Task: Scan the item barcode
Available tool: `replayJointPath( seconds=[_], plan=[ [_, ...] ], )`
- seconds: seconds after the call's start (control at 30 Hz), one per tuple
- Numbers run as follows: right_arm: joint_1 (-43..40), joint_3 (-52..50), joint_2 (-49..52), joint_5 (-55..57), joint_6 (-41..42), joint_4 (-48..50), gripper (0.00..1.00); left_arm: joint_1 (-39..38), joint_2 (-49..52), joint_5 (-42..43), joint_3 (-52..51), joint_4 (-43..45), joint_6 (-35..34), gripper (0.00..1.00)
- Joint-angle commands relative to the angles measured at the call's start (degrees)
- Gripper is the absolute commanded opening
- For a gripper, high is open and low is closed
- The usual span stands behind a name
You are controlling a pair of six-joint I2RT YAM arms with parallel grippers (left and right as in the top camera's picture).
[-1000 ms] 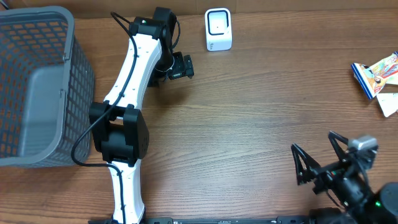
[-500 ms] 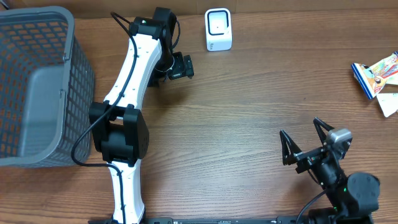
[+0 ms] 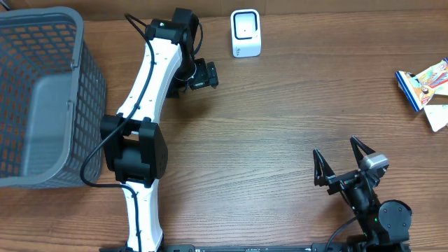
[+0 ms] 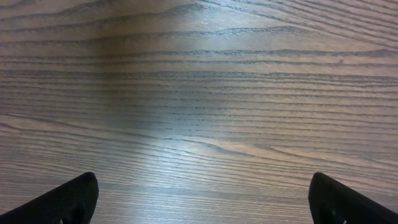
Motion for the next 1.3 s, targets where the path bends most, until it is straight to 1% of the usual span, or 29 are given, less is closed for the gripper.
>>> replayJointPath(
  seconds=[0.0,0.17,1.27],
  plan=[
    [0.37,-2.62,-0.68,2.08,-0.22,2.86,1.0,-0.35,-0.11,0.09,-0.17,0.02,-0.37,1.0],
    [0.42,-2.45,-0.68,4.26,-0.22,0.13,1.0,-0.35,-0.11,0.07,-0.17,0.02,-0.37,0.99],
    [0.42,-2.45,-0.68,4.24,-0.2,0.13,1.0,-0.35,-0.11,0.09,-0.17,0.02,-0.37,1.0]
  ],
)
